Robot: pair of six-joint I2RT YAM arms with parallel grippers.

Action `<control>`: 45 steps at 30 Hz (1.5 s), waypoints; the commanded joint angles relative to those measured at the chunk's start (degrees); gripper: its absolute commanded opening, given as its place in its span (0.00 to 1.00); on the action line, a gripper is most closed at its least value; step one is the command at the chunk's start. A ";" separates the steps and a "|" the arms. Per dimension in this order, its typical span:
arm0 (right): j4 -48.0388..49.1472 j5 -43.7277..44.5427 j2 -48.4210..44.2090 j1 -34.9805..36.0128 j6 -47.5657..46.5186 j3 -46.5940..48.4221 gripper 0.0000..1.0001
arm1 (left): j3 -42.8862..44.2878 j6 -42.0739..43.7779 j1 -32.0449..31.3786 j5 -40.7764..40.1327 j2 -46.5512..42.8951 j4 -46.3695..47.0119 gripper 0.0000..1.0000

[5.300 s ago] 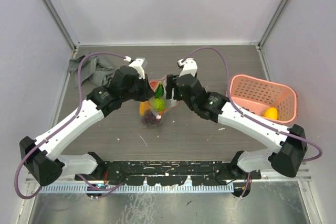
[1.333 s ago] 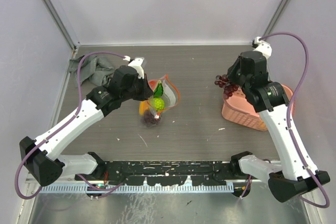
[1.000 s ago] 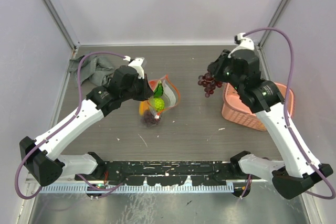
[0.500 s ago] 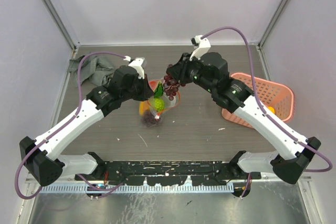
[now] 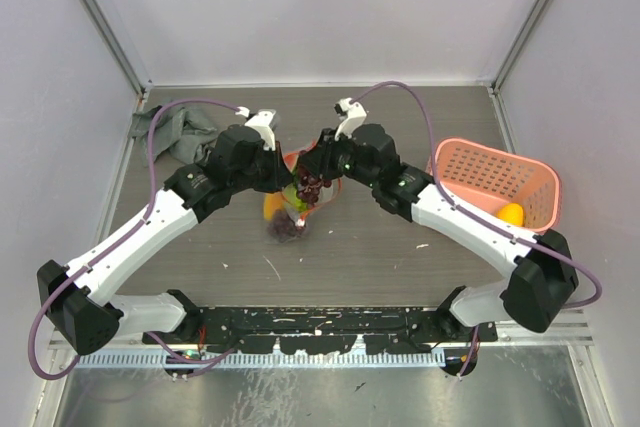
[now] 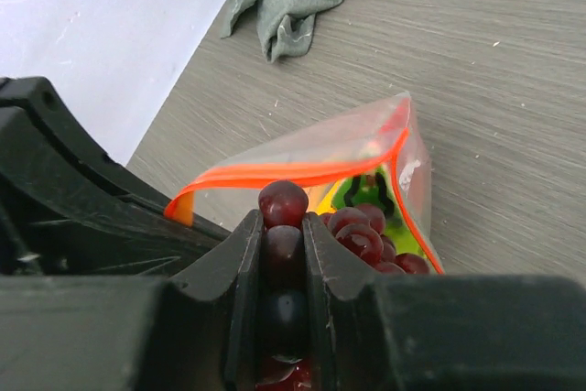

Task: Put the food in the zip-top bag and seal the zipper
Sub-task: Place the fake fruit in the zipper food storage bag.

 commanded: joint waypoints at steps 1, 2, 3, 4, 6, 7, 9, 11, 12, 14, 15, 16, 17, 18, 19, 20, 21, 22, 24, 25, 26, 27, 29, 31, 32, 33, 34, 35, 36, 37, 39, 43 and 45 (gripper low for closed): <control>14.40 -3.32 1.28 0.44 1.75 -2.05 0.02 | 0.69 0.13 0.34 1.57 -2.44 3.75 0.00; 15.06 -3.39 1.99 0.63 1.97 -2.38 0.03 | 0.66 0.13 0.39 1.57 -2.53 3.78 0.00; 15.39 -2.95 2.65 0.92 1.94 -2.60 0.03 | 0.63 0.08 0.33 1.57 -2.66 3.78 0.00; 15.39 -1.86 3.41 1.11 1.73 -2.86 0.03 | 0.59 0.12 0.31 1.64 -2.77 3.78 0.00; 15.31 0.62 4.40 1.50 1.63 -3.24 0.04 | 0.54 0.13 0.32 1.95 -2.98 3.91 0.00; 15.37 1.54 4.85 1.72 1.77 -3.37 0.05 | 0.46 0.13 0.36 2.22 -3.14 4.01 0.00; 15.48 4.63 5.76 2.61 1.50 -3.43 0.06 | 0.33 0.13 0.40 2.47 -3.34 4.20 0.00; 15.56 7.83 6.69 3.62 1.21 -3.31 0.07 | 0.32 0.13 0.37 2.87 -3.48 4.34 0.00; 15.59 9.31 7.21 4.17 1.17 -3.14 0.08 | 0.37 0.13 0.36 3.19 -3.52 4.44 0.00; 15.61 11.32 8.60 5.42 1.30 -2.45 0.08 | 0.28 0.13 0.43 3.49 -3.57 4.62 0.00; 15.53 12.55 9.27 6.21 1.31 -1.77 0.08 | 0.28 0.13 0.38 3.58 -3.53 4.65 0.00; 15.41 14.11 10.00 7.03 1.28 -1.40 0.08 | 0.27 0.06 0.36 3.72 -3.51 4.63 0.00; 14.94 15.66 10.62 7.75 1.30 -0.95 0.08 | 0.22 0.04 0.36 3.87 -3.60 4.66 0.00; 14.16 18.42 11.55 8.26 1.31 -0.32 0.09 | 0.26 -0.05 0.40 4.16 -3.66 4.74 0.00; 13.24 19.73 12.20 8.44 1.46 0.25 0.11 | 0.29 -0.05 0.40 4.51 -3.81 4.85 0.00; 12.52 20.21 12.64 8.51 1.47 0.77 0.13 | 0.10 -0.19 0.40 4.77 -3.99 5.10 0.00; 12.01 20.17 12.81 8.56 1.39 1.06 0.16 | -0.13 -0.29 0.35 4.89 -4.23 5.27 0.00; 11.58 19.85 12.72 8.55 1.21 1.31 0.19 | -0.28 -0.40 0.40 4.78 -4.42 5.50 0.00; 11.08 19.09 11.76 8.57 0.94 1.39 0.28 | -0.36 -0.40 0.39 3.96 -4.71 5.49 0.00; 10.60 18.77 11.02 8.57 0.61 1.61 0.32 | -0.40 -0.44 0.40 3.59 -4.75 5.44 0.00; 9.92 18.57 10.32 8.56 0.28 1.92 0.36 | -0.48 -0.55 0.36 3.17 -4.80 5.37 0.00; 9.45 18.46 9.60 8.57 -0.15 2.29 0.40 | -0.46 -0.69 0.44 3.01 -4.76 5.37 0.00; 8.26 18.23 7.99 8.56 -1.06 2.65 0.49 | -0.36 -0.88 0.39 2.98 -4.52 5.29 0.00; 7.23 18.30 6.52 8.57 -1.69 2.78 0.54 | -0.26 -0.93 0.40 2.84 -4.34 5.19 0.00; 6.52 18.47 5.92 8.57 -1.90 2.82 0.56 | -0.35 -1.00 0.44 2.81 -4.28 5.19 0.00; 5.88 18.76 5.41 8.52 -2.19 2.92 0.57 | -0.36 -1.06 0.40 2.70 -4.31 5.19 0.00; 5.03 18.91 4.96 8.56 -2.56 2.95 0.57 | -0.33 -1.11 0.40 2.63 -4.27 5.19 0.00; 4.48 19.09 4.30 8.57 -2.96 3.02 0.60 | -0.34 -1.15 0.40 2.56 -4.31 5.14 0.00; 4.08 19.15 3.86 8.57 -3.30 2.95 0.63 | -0.39 -1.11 0.42 2.54 -4.32 5.14 0.00; 3.52 19.23 3.29 8.57 -3.53 2.92 0.65 | -0.37 -1.10 0.41 2.49 -4.28 5.18 0.00; 1.53 19.64 2.37 8.52 -4.25 3.57 0.66 | -0.37 -1.10 0.41 2.41 -4.23 5.10 0.00; -4.81 21.86 -0.27 8.32 -6.02 4.91 0.68 | -0.24 -0.97 0.62 2.05 -4.14 4.86 0.00; -7.53 21.81 -2.25 8.07 -6.56 4.98 0.69 | -0.29 -1.01 0.67 1.97 -4.14 4.88 0.00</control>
